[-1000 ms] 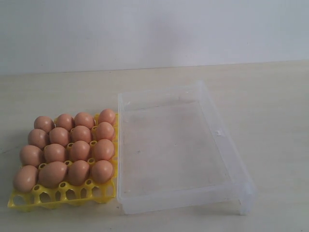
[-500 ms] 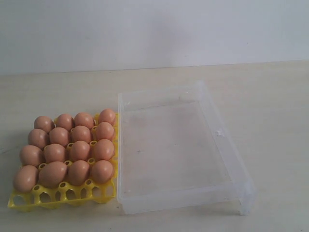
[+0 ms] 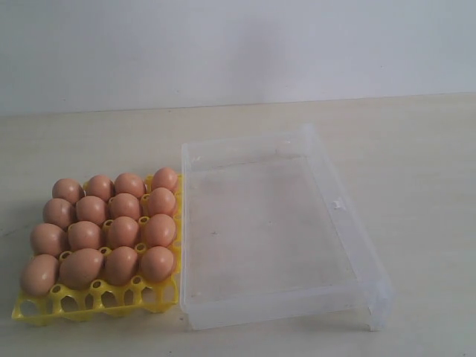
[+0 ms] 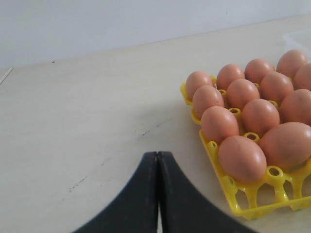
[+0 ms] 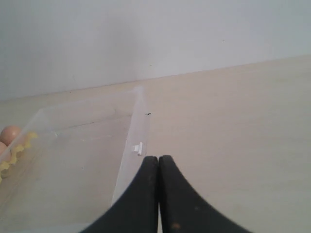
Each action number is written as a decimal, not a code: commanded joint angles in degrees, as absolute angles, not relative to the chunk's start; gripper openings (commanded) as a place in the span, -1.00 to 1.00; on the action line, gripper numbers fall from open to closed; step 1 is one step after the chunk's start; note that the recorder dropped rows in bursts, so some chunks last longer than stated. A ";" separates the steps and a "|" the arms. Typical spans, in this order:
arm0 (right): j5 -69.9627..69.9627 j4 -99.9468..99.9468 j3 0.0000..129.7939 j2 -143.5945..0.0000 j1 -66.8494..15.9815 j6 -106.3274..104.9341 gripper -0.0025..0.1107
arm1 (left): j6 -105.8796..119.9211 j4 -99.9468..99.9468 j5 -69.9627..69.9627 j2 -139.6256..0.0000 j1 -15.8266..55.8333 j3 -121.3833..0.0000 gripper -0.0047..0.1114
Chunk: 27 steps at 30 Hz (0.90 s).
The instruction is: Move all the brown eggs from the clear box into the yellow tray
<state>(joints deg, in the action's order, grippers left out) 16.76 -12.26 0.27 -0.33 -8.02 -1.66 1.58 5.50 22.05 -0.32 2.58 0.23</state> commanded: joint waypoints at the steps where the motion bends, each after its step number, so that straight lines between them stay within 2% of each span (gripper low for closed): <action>1: 16.61 -11.78 0.00 0.00 -7.65 2.42 -0.96 | 1.30 5.44 21.69 0.00 2.86 0.00 -0.92; 27: 16.70 -11.58 0.00 0.00 -7.65 0.00 -0.96 | 1.30 5.44 21.69 0.00 2.86 0.00 -0.92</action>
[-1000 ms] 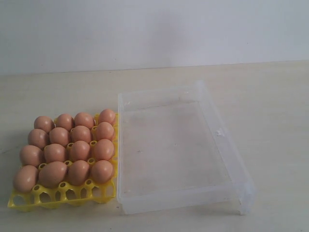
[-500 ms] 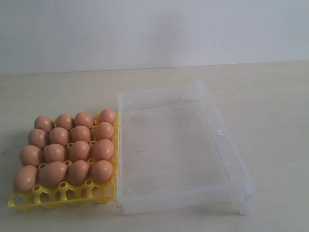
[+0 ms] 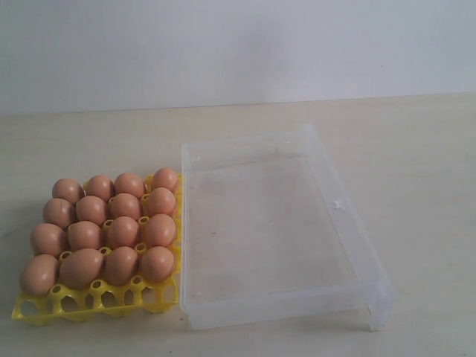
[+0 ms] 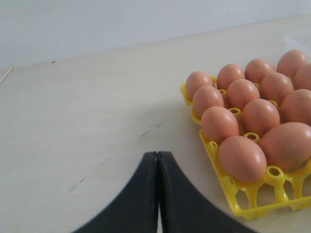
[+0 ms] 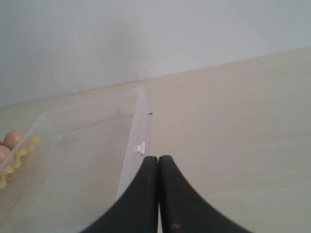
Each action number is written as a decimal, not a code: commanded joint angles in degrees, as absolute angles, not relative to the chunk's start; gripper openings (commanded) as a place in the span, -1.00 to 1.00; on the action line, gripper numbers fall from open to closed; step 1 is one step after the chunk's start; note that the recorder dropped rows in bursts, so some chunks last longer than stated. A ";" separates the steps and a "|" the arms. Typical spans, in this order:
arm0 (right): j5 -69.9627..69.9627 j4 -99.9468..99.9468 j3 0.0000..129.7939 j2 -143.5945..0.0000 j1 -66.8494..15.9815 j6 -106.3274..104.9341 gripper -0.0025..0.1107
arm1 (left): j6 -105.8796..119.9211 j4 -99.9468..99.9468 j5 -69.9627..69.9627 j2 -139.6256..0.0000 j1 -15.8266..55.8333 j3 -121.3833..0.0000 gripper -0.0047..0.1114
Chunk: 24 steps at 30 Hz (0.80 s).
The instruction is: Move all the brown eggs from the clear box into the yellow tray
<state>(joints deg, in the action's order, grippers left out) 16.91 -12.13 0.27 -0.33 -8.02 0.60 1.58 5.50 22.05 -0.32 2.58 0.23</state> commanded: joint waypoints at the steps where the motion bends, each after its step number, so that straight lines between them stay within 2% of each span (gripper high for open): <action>1: 16.70 -11.58 0.00 0.00 -7.65 0.00 -0.96 | 1.30 5.44 21.69 0.00 2.86 0.00 -0.92; 8: 16.68 -11.58 0.00 0.00 -2.81 0.00 -0.96 | 1.30 5.44 21.69 0.00 2.86 0.00 -0.92; 24: 16.68 -11.72 0.00 0.00 0.14 0.00 -0.96 | 1.30 5.44 21.69 0.00 2.86 0.00 -0.92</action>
